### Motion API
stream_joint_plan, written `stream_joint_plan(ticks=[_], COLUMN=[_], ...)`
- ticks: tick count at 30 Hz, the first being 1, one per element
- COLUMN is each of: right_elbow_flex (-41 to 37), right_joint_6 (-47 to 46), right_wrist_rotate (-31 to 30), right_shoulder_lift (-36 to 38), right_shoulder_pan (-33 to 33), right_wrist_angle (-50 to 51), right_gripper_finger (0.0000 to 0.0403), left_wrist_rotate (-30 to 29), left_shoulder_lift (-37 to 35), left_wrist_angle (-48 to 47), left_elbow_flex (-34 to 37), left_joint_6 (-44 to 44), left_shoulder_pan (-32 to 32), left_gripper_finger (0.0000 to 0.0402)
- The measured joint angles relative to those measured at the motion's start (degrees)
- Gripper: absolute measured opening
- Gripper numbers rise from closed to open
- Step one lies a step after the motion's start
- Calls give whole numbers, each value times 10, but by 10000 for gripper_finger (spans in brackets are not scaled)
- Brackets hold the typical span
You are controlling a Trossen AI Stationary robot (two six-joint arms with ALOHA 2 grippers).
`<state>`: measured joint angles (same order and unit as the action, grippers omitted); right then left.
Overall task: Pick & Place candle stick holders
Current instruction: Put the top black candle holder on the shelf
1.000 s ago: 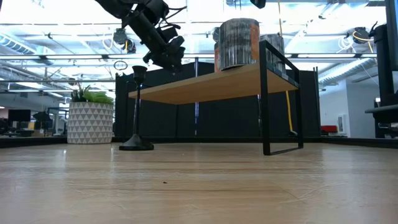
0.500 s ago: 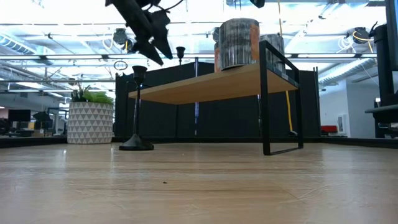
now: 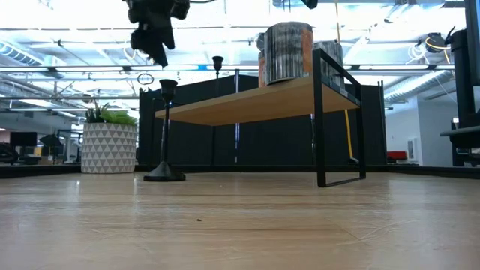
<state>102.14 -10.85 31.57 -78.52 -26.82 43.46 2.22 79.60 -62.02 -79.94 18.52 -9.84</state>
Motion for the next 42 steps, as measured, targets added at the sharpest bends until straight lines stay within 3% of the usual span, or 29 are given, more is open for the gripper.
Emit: stream_joint_plan(ticks=[6,11,24,34,42], right_elbow_flex=[-14,-24,-29,-29,-29], right_joint_6=[-3,-4,-4,-4,-4], right_wrist_rotate=[0,0,2,2,2], right_shoulder_lift=[1,3,15,28,28], right_shoulder_pan=[1,3,7,7,7], right_wrist_angle=[1,1,1,1,1], right_gripper_finger=[134,134,134,134,134], left_wrist_rotate=[-95,-123,-129,-141,-99], left_shoulder_lift=[0,15,84,86,102], left_wrist_angle=[0,-17,-30,-55,-51], left_elbow_flex=[0,0,0,0,0], left_joint_6=[36,46,41,42,41], left_shoulder_pan=[28,26,20,10,9], left_gripper_finger=[289,289,289,289,274])
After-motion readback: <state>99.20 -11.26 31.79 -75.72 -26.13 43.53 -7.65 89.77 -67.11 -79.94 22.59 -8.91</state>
